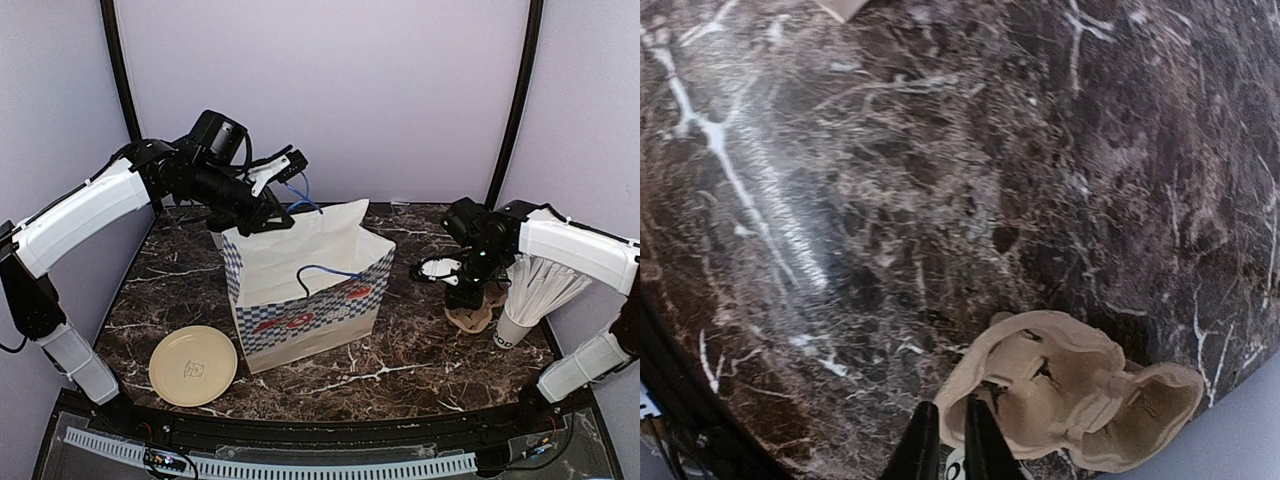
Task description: Pack the takeout coffee
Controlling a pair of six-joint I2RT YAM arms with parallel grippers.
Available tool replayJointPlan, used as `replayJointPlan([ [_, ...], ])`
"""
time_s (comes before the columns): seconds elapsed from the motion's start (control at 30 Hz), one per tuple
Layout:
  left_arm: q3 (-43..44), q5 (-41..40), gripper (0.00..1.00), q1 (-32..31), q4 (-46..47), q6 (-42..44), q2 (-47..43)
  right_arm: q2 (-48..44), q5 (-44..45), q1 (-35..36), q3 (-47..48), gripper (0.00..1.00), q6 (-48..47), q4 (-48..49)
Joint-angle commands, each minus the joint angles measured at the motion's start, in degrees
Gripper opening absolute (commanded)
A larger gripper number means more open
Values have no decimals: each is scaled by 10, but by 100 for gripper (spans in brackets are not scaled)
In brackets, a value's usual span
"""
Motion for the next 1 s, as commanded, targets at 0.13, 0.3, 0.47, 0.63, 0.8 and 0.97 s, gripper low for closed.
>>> replayJointPlan([
  [0.13,-15,-22,25,10,23,-4,-7,50,184,8,-50,0,22,94],
  [0.3,-24,-15,35,13,33,-1,-14,85,221,8,-76,0,25,118],
  [0.47,-50,-19,37,16,54,4,-30,108,230,8,-86,0,27,122],
  [0.63,-72,-26,37,18,68,8,-48,131,197,9,-89,0,19,121],
  [0.8,-91,-29,38,23,85,13,-68,155,84,24,-30,0,12,100],
  [0.97,-109,-21,38,29,98,12,-81,230,22,24,64,0,7,107],
])
